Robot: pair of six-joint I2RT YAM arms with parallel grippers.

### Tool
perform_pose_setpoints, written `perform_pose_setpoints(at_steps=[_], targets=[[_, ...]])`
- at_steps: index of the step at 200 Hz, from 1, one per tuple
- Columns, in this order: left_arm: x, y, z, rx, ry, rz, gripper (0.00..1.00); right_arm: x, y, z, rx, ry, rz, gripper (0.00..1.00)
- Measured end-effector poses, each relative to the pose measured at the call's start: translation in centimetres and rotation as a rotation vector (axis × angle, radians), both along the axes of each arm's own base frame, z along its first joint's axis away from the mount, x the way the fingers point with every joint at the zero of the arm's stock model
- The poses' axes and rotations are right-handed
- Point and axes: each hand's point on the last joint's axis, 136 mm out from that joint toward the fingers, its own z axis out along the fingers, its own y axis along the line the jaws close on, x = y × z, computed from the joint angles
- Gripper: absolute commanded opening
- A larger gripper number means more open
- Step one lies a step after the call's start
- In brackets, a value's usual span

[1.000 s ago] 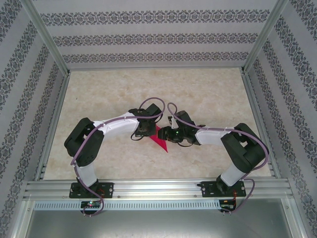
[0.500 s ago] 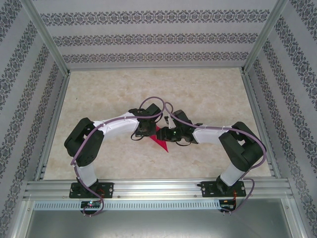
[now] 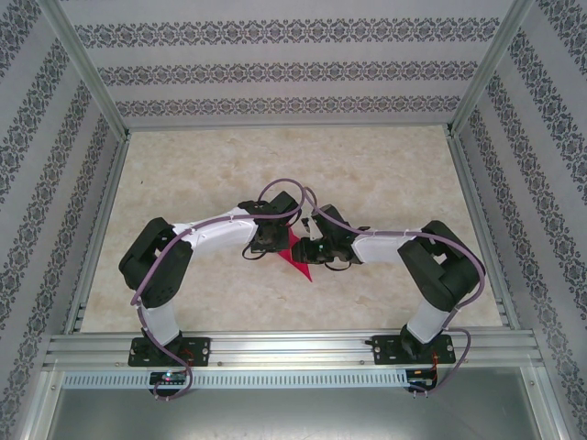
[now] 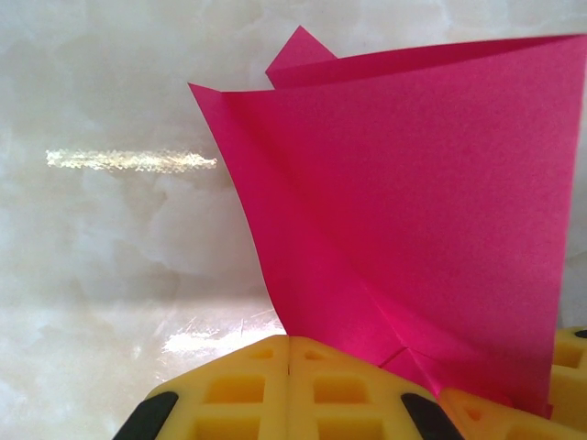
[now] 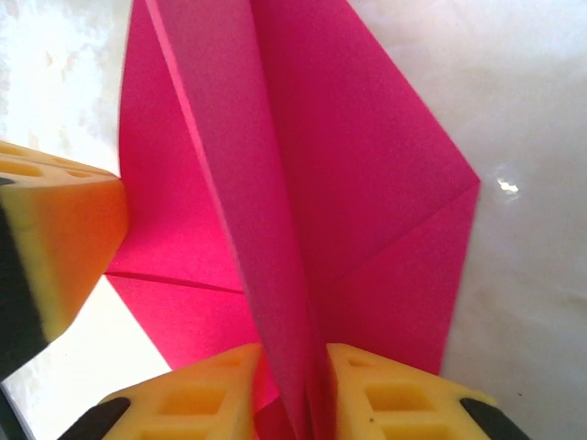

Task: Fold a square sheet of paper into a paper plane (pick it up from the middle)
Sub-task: Move a paper plane to the center of the table.

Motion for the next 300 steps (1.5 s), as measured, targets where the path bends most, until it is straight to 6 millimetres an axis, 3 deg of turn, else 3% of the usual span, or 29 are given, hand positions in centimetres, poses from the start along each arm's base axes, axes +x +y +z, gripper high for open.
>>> perform_pose_setpoints(at_steps=[83, 104, 124, 146, 160, 185, 217, 258, 300], targets=[[-0.1, -0.6, 0.6, -0.036, 0.0, -0.018, 0.16, -0.1, -0.6, -0.1, -0.044, -0.008, -0.009, 0.08], [0.1, -1.1, 2.6, -0.085, -0.041, -0.025, 0.22, 0.6, -1.2, 1.0, -0.083, -0.028, -0.038, 0.07], [0.4, -1.0, 5.7, -0.137, -0.117, -0.021, 0.27, 1.8, -1.8, 2.7, -0.124, -0.074, -0.081, 0.07], [0.7, 0.2, 9.0, -0.179, -0.218, 0.015, 0.32, 3.5, -2.5, 4.2, -0.192, -0.12, -0.138, 0.08], [0.7, 1.5, 10.0, -0.188, -0.258, 0.049, 0.32, 4.4, -3.1, 4.9, -0.243, -0.135, -0.171, 0.08], [0.6, 4.6, 9.3, -0.16, -0.276, 0.128, 0.33, 6.2, -3.1, 4.9, -0.323, -0.138, -0.203, 0.1], [0.3, 7.1, 7.9, -0.121, -0.267, 0.192, 0.33, 6.9, -2.4, 2.8, -0.433, -0.101, -0.191, 0.1], [-0.3, 8.3, 7.7, -0.125, -0.271, 0.226, 0.33, 6.5, -2.0, 0.4, -0.53, -0.066, -0.161, 0.11], [-0.2, 8.4, 7.7, -0.13, -0.274, 0.237, 0.34, 5.8, -2.4, -0.7, -0.549, -0.037, -0.169, 0.13]])
